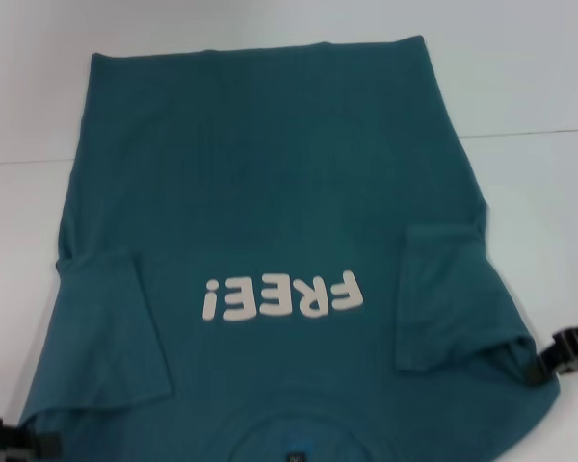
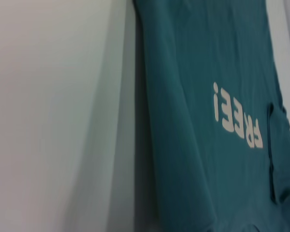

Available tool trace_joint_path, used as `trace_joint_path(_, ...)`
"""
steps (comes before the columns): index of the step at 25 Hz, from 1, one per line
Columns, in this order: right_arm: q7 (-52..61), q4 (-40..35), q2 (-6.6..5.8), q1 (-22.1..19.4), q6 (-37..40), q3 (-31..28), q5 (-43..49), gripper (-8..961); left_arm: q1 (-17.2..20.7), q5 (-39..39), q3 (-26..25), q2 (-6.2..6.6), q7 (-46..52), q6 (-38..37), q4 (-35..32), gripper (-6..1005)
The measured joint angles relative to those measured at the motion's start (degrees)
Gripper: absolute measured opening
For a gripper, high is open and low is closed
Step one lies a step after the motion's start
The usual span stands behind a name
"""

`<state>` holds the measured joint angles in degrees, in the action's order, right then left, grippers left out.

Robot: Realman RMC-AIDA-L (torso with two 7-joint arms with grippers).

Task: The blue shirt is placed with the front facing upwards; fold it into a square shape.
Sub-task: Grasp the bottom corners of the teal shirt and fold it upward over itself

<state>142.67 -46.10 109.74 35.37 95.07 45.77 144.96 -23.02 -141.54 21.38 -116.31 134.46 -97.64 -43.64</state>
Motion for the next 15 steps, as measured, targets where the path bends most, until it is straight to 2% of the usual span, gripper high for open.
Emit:
trace_joint_path(7, -1.1, -1.5, -0.01, -2.1, 7.0, 0.1, 0.9, 40, 2.7, -1.2, -0.1, -0.39, -0.9, -8.9, -4.3, 49)
trace_joint_path(15, -2.0, -3.0, 0.52, -4.0, 9.5, 0.2, 3.6, 40, 3.4, -6.6, 0.5, -0.47, -1.2, -11.3, -5.4, 49)
